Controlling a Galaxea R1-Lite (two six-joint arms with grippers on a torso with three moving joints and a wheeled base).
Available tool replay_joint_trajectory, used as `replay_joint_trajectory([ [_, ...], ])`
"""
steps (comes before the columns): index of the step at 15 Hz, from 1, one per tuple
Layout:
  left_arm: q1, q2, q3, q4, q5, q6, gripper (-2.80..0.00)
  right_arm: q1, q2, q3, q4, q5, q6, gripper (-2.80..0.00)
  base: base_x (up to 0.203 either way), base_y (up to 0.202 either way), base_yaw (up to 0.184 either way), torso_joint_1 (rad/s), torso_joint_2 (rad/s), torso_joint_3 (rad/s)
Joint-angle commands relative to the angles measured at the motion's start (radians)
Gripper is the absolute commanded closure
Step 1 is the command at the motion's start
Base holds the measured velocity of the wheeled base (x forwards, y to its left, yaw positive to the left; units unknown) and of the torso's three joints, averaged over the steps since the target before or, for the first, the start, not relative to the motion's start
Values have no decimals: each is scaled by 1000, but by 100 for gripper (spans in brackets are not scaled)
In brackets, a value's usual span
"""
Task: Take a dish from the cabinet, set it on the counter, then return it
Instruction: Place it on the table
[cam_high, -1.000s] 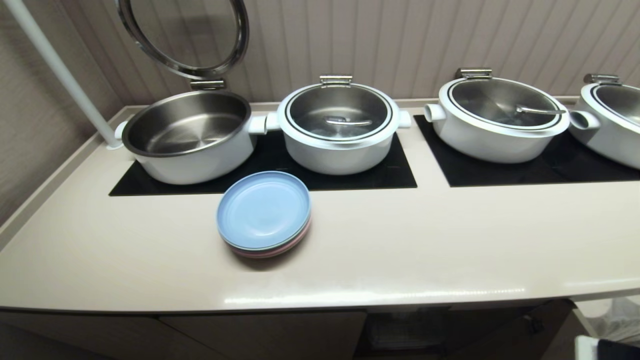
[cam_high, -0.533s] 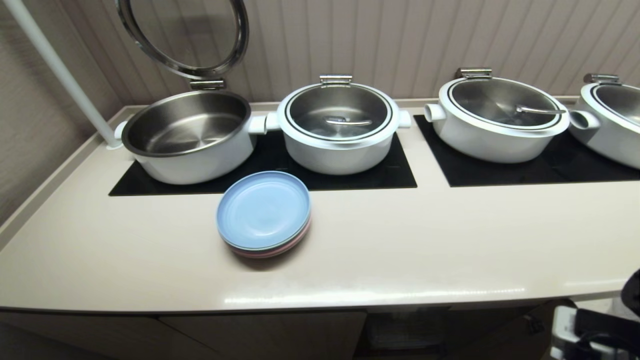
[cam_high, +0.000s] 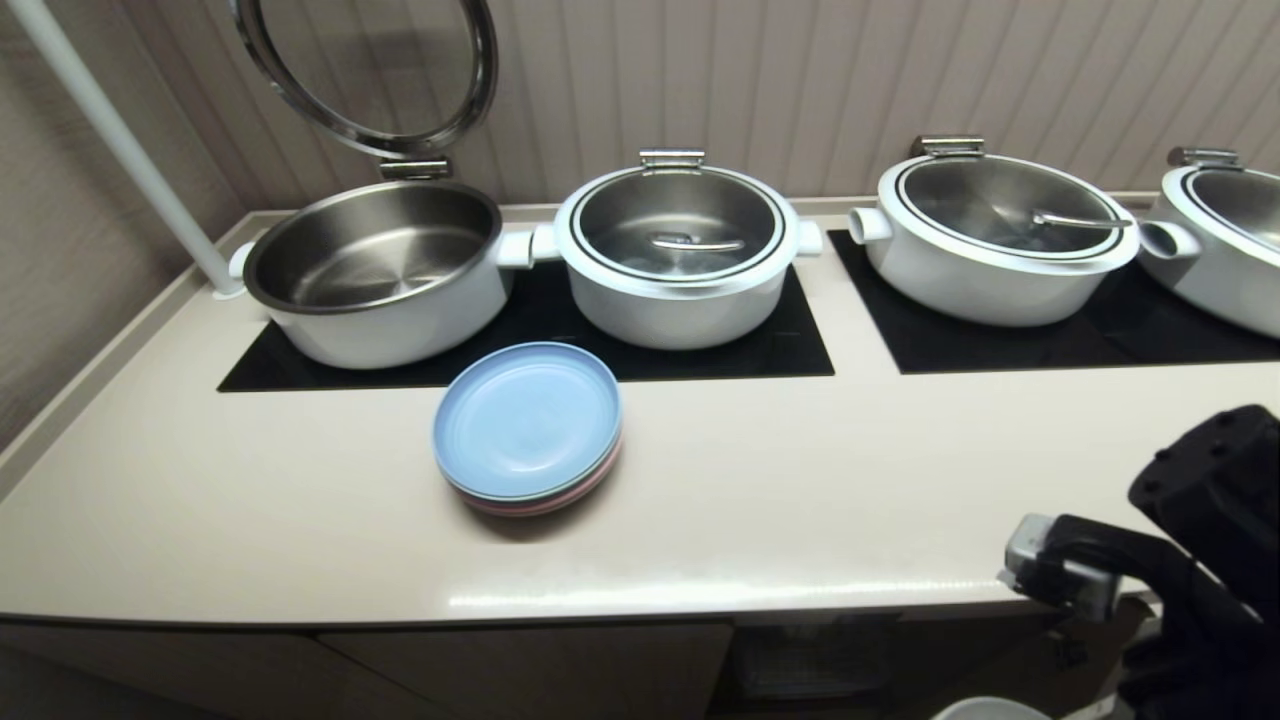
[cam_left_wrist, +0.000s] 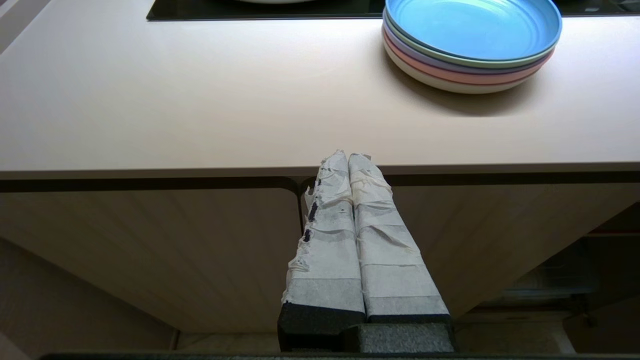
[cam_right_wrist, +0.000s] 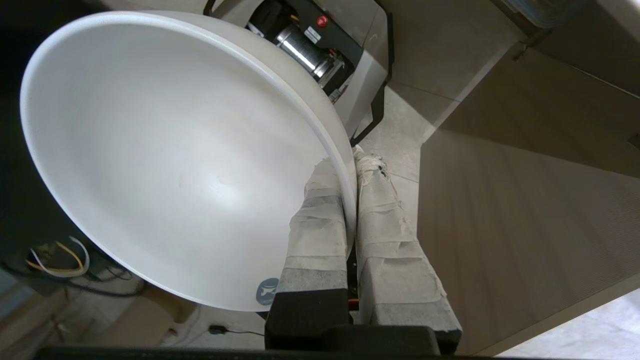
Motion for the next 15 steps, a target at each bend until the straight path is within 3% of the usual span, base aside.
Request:
replay_joint_trajectory([
  [1,0,0,0,0,0,-1,0,-25,77,-64,4,1,26,0,0,0,0,0,0,0],
  [6,-1,0,0,0,0,-1,0,-113,136,-132,3,0,84,0,0,0,0,0,0,0],
  [12,0,0,0,0,-1,-1,0,-223,217,-211,1,-3,239,0,0,0,0,0,0,0],
  [15,-1,0,0,0,0,-1,0,-260,286,-261,-56,-1,272,0,0,0,0,0,0,0],
])
